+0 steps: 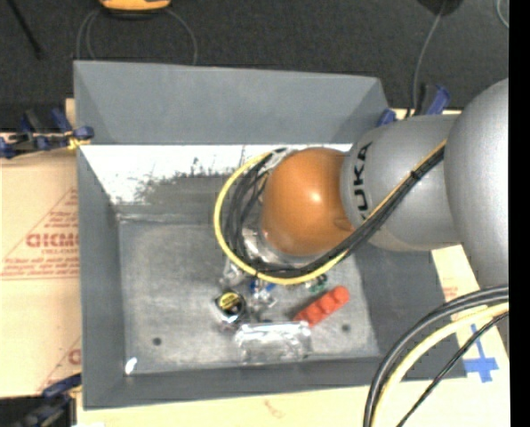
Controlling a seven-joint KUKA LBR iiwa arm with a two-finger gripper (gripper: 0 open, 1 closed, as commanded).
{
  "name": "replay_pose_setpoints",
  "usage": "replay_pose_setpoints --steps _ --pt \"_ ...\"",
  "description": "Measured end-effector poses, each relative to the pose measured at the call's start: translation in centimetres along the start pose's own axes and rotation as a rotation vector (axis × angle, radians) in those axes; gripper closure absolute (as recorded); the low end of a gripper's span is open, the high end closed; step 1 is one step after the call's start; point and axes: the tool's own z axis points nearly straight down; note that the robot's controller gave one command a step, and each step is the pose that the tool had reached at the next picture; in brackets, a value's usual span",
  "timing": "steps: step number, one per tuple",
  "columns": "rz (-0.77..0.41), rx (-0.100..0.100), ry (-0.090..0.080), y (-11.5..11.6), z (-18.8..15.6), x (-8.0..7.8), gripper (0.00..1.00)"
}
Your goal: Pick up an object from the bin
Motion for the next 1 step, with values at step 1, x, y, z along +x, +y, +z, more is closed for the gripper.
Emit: replay_pose_setpoints --steps 1 --pt "-0.242 -0.008 0.018 1.82 -14.67 2.32 1.00"
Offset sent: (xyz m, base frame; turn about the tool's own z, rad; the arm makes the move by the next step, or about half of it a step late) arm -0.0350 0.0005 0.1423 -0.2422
